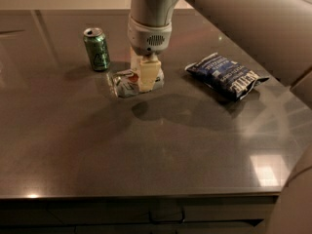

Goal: Pick 7up can

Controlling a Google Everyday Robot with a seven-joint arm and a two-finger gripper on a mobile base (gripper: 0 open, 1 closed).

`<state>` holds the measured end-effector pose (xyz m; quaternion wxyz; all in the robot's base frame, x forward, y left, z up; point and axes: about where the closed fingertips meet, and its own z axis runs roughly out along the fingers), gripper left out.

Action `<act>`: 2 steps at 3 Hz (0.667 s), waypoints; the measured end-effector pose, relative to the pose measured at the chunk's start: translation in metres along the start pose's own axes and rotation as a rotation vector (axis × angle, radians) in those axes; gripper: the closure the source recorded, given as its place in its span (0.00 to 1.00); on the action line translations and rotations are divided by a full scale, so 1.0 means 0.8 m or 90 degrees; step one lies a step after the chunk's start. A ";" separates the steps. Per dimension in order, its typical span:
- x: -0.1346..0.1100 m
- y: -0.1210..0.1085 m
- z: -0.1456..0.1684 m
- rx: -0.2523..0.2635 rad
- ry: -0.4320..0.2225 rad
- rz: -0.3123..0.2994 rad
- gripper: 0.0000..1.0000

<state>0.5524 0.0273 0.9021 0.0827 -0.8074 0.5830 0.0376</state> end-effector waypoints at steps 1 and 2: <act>-0.005 -0.009 -0.046 0.025 -0.021 -0.001 1.00; -0.011 -0.017 -0.097 0.066 -0.046 0.005 1.00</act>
Offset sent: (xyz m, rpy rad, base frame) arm -0.0074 -0.0218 0.1256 0.1024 -0.0538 -0.0262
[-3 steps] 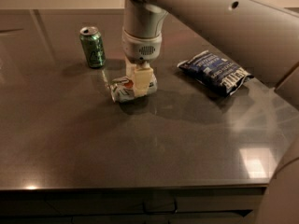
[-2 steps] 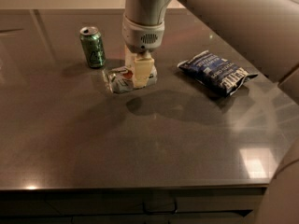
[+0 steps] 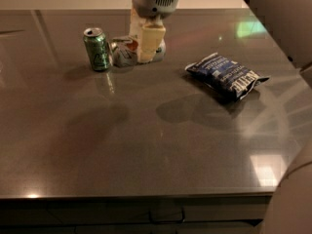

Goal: Pick 7up can

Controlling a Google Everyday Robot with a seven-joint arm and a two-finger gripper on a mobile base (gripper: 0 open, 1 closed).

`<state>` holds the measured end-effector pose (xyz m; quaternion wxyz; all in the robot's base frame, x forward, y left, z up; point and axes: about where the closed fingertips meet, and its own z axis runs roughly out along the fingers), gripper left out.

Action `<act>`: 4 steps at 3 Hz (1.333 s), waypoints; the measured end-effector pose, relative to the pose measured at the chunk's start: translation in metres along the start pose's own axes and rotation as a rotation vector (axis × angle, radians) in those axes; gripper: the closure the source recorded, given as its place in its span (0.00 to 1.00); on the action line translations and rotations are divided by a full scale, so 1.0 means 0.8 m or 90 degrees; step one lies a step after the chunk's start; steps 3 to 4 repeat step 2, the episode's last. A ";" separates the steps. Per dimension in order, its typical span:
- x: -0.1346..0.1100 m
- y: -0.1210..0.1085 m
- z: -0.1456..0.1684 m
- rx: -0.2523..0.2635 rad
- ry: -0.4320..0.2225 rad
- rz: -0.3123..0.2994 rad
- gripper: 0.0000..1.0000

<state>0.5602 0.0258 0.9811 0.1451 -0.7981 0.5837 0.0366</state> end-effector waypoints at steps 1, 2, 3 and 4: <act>-0.007 -0.017 -0.036 0.058 -0.026 0.005 1.00; -0.011 -0.025 -0.037 0.074 -0.033 0.004 1.00; -0.011 -0.025 -0.037 0.074 -0.033 0.004 1.00; -0.011 -0.025 -0.037 0.074 -0.033 0.004 1.00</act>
Offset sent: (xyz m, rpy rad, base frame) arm 0.0007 -0.0051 0.0254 0.0393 -0.0386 -0.0145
